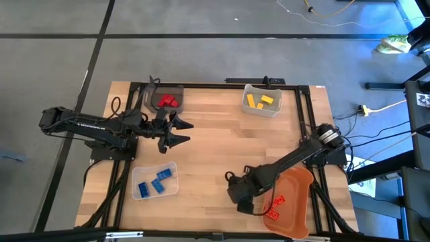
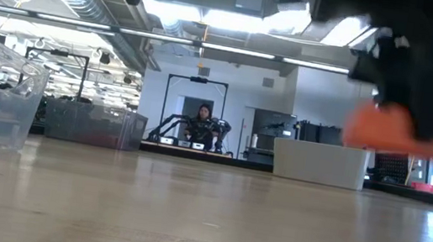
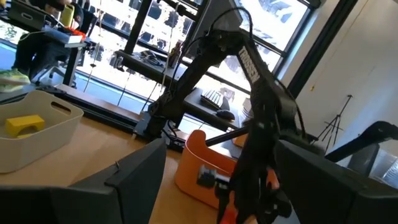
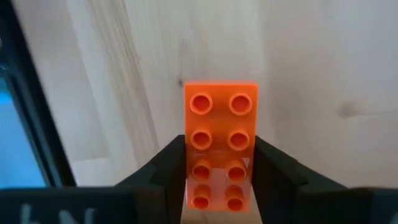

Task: Sort & place blocks by color
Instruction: Put the orange game piece into the orange bin

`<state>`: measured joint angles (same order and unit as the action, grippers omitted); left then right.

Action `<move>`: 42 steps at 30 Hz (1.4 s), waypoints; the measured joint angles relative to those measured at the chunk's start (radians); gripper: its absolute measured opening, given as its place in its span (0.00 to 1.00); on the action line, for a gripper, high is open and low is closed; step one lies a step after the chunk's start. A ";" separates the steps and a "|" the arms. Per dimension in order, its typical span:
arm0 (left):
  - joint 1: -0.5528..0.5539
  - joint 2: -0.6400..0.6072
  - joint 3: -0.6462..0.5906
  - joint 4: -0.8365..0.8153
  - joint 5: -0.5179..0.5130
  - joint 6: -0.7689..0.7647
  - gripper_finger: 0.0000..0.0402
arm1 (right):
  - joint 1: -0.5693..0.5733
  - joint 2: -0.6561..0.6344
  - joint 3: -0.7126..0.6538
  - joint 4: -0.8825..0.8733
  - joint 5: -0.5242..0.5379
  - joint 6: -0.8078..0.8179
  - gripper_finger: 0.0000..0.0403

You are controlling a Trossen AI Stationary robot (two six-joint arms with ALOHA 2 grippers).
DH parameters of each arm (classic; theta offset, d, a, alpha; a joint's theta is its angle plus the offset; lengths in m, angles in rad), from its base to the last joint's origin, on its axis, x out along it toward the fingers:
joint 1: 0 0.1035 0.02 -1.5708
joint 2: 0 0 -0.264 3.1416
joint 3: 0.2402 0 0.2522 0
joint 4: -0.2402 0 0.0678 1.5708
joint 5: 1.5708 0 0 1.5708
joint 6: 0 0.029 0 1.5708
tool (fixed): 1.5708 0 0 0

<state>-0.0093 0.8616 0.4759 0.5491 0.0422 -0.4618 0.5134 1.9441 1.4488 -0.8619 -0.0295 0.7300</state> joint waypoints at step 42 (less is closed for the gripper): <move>0.000 0.000 0.000 0.006 0.000 -0.007 0.73 | -0.134 -0.700 -0.494 0.485 0.198 0.157 0.35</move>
<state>-0.0093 0.8616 0.4759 0.5548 0.0422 -0.4687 0.3795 1.2445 0.9551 -0.3765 0.1681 0.8875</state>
